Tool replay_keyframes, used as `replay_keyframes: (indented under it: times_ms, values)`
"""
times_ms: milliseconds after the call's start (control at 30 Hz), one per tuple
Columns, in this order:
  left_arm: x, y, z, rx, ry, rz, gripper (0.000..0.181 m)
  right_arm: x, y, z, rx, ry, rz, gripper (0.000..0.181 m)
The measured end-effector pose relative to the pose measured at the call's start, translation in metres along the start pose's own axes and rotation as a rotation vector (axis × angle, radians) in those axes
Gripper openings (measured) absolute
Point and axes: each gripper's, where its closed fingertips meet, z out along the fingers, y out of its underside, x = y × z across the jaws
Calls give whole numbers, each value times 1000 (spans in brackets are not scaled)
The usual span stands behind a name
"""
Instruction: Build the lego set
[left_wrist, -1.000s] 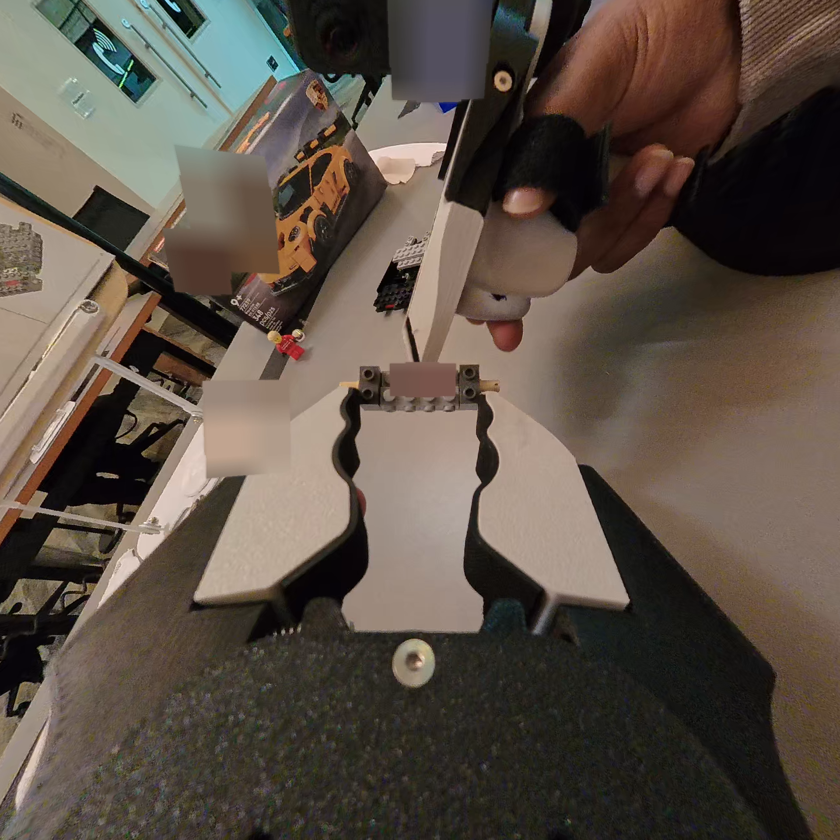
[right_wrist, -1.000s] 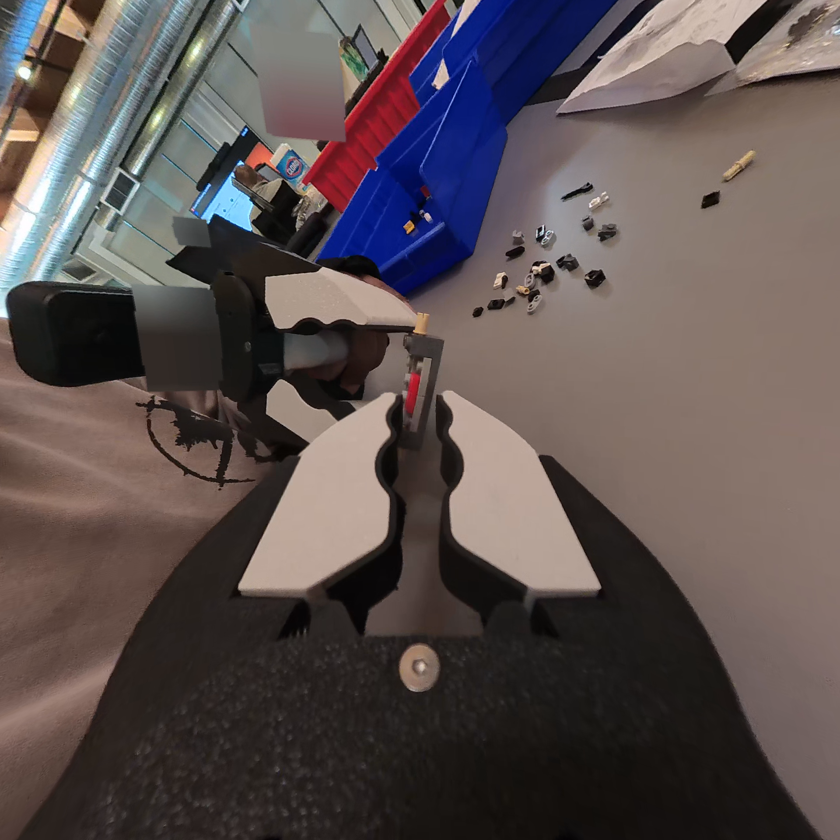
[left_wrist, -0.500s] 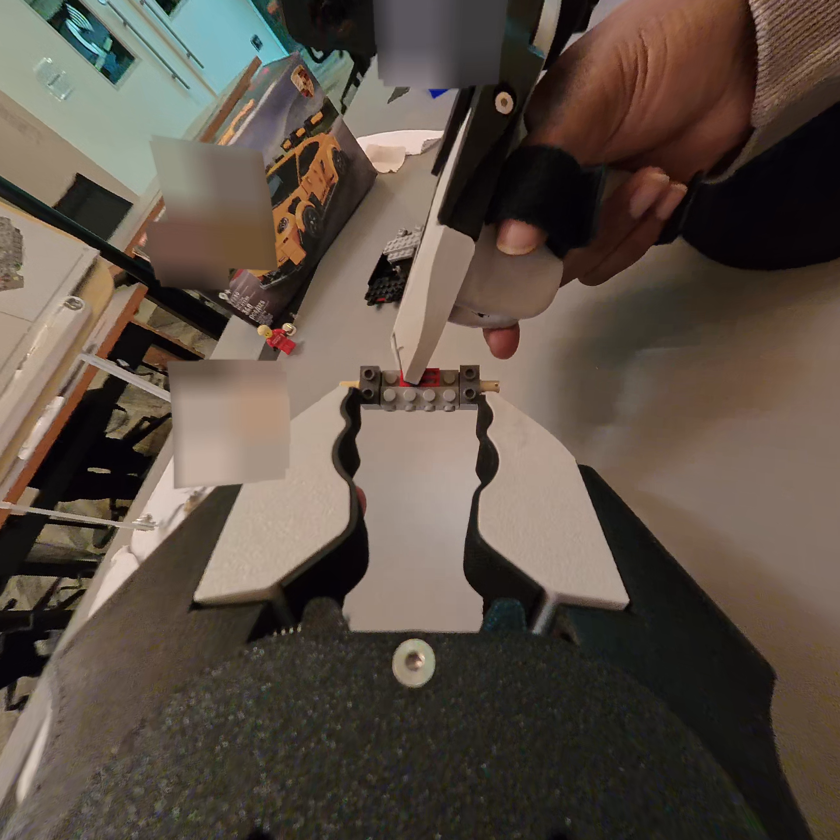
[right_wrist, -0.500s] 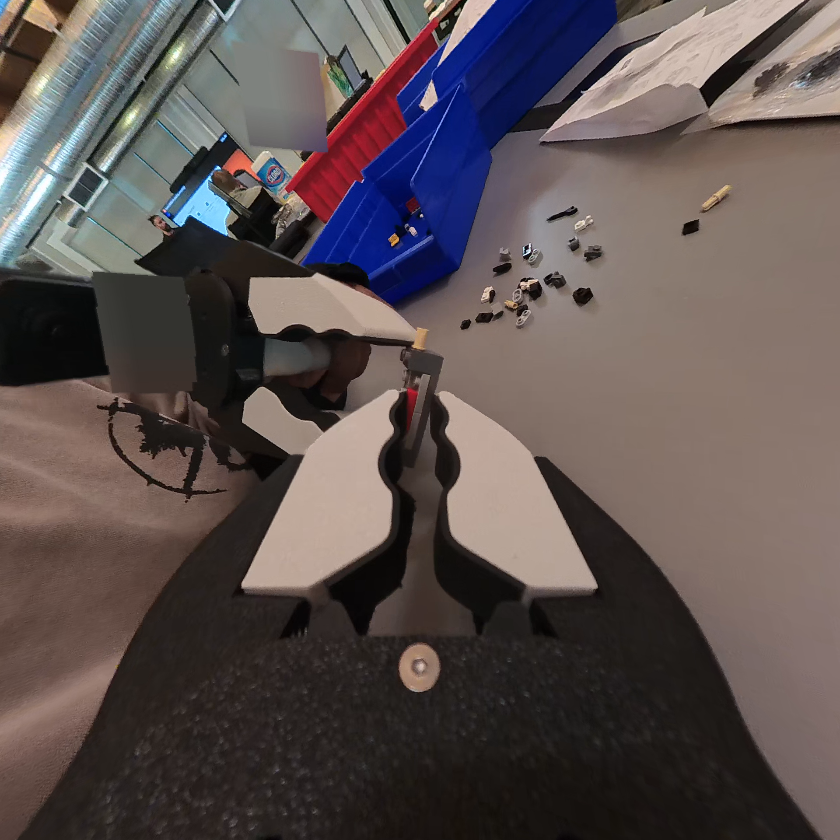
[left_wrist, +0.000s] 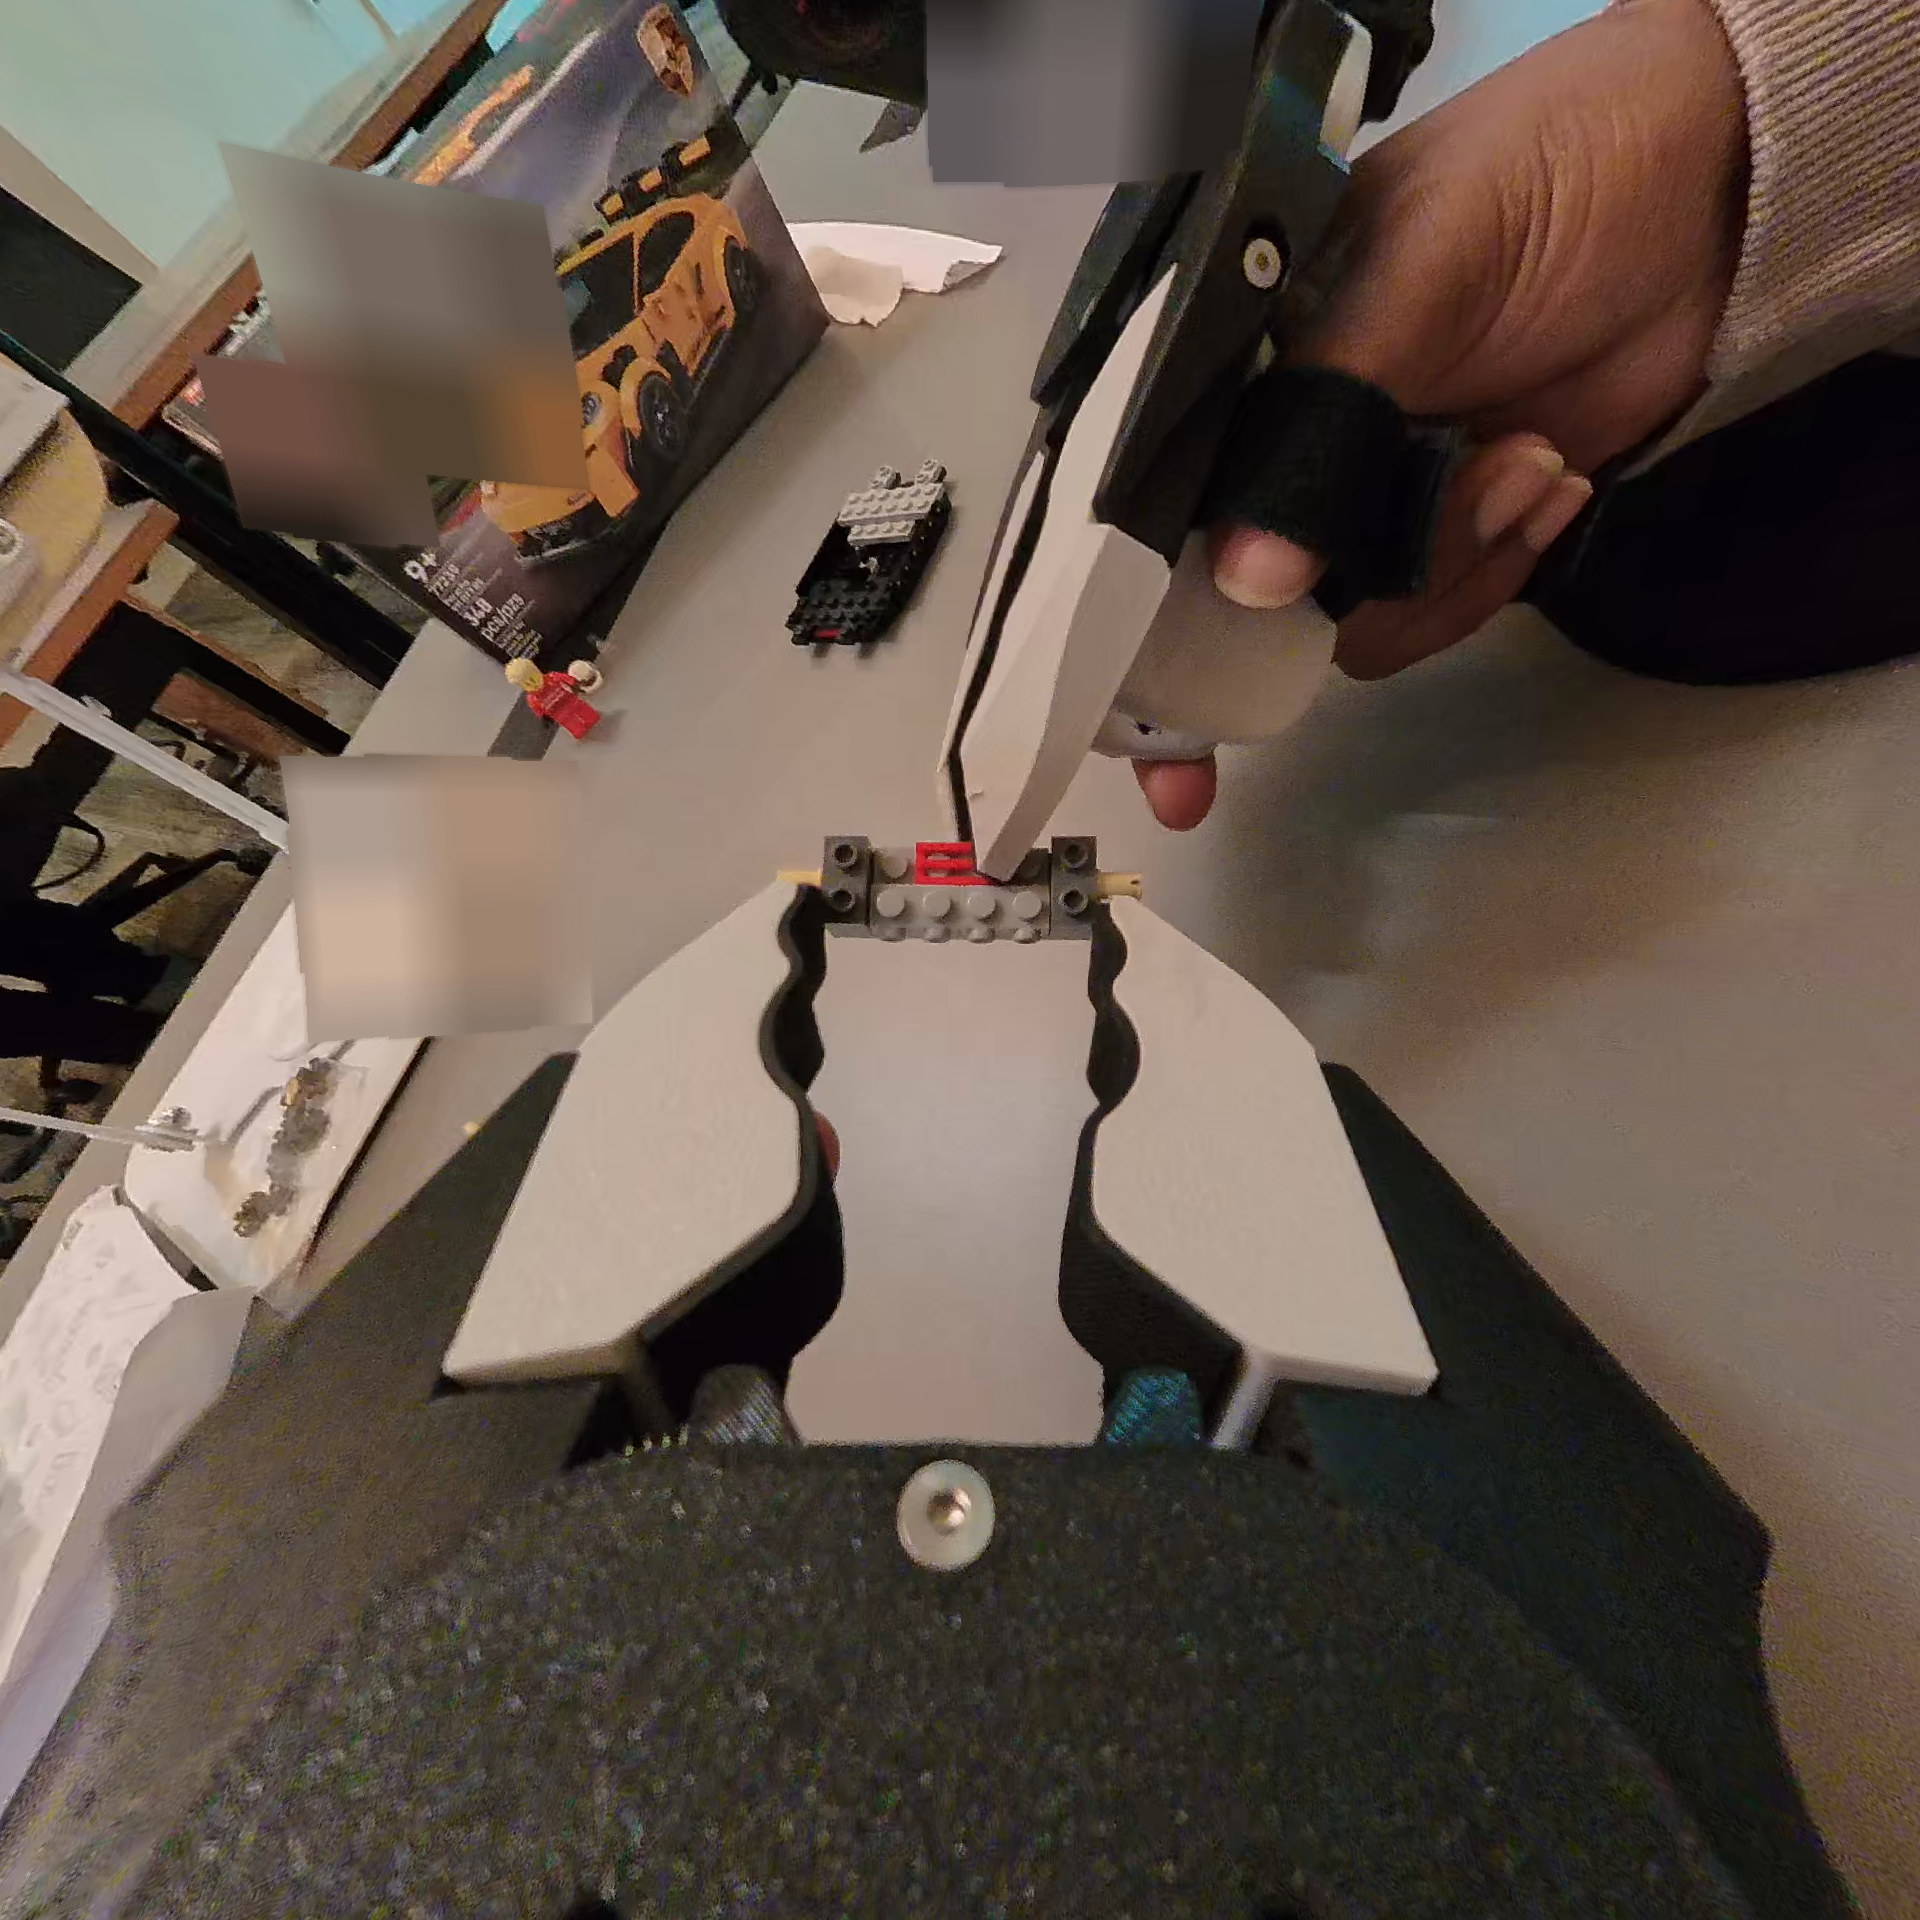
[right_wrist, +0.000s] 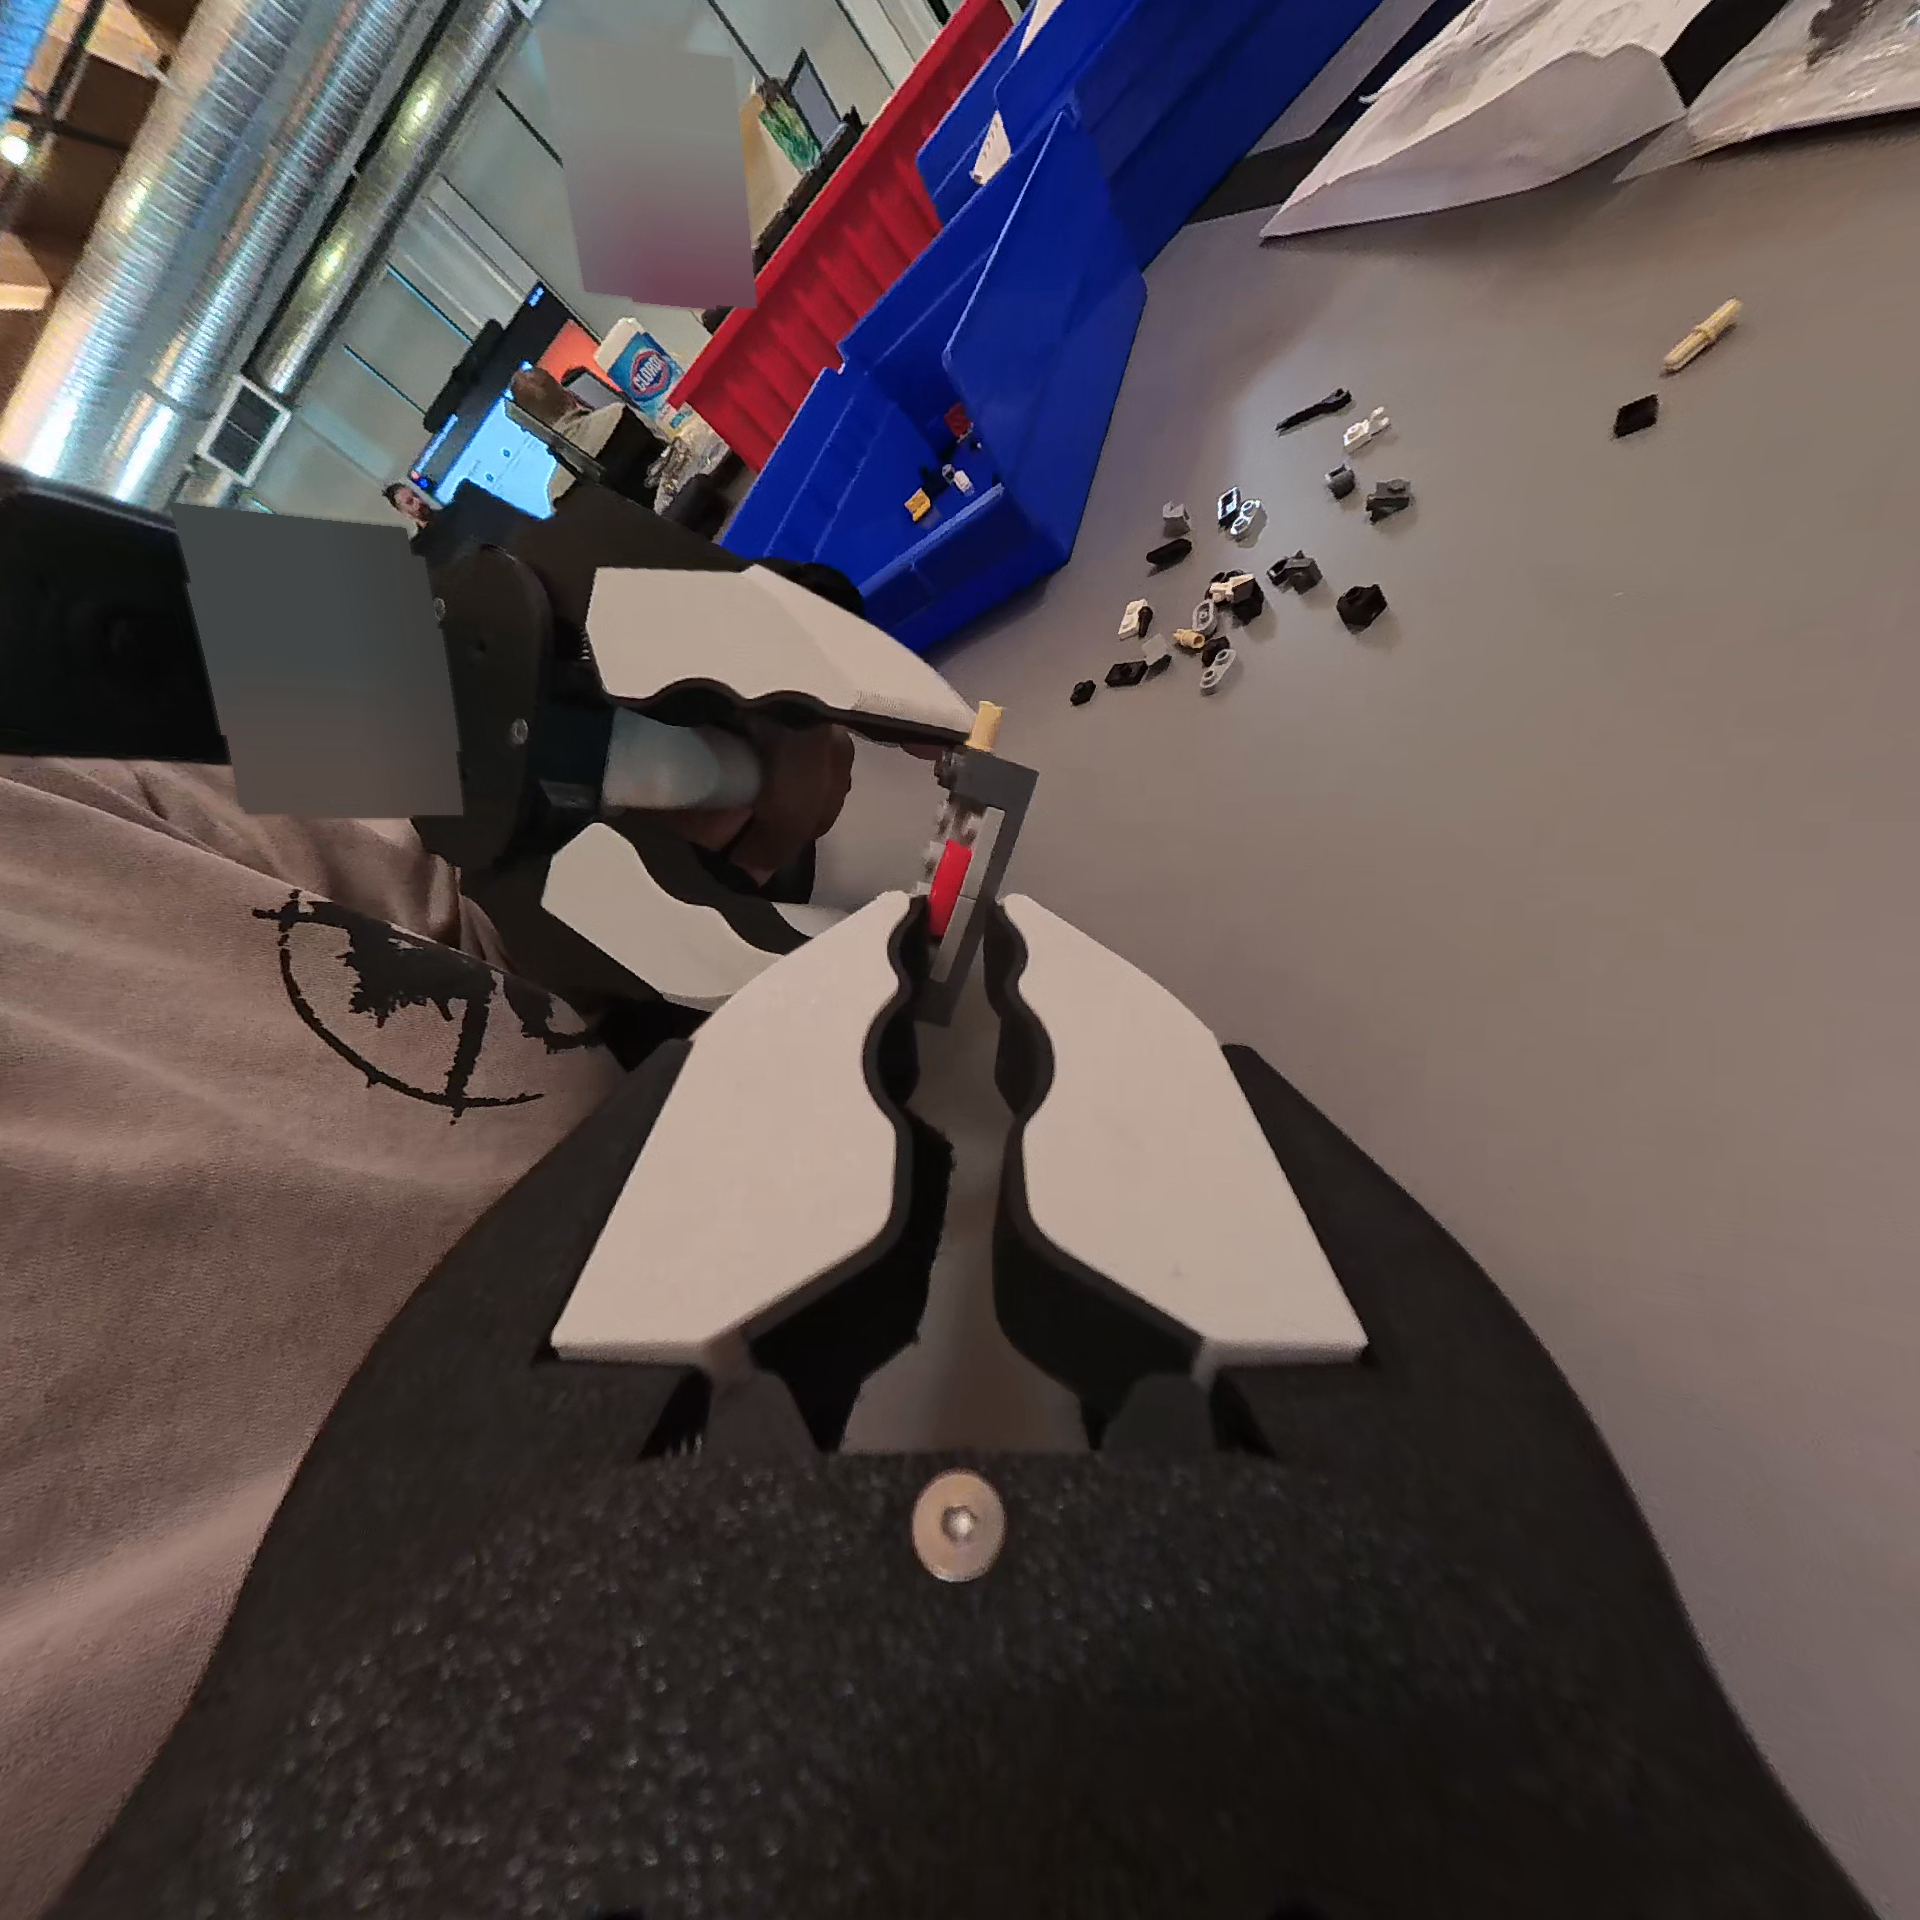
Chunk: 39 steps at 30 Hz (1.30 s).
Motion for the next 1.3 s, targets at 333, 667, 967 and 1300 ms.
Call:
replay_keyframes:
  times_ms: [333,667,967,1300]
  values:
    - [-1,1,0,4,8,2,50,1,-2,1,33,13,37,11]
    - [11,-12,-2,45,54,-25,49,9,5,8,18,33,51,0]
    - [-7,-16,-12,161,41,-80,49,4,-28,-25,154,7,44,18]
    - [-1,-57,-36,516,39,-82,49,-55,-24,-13,231,-582,389,20]
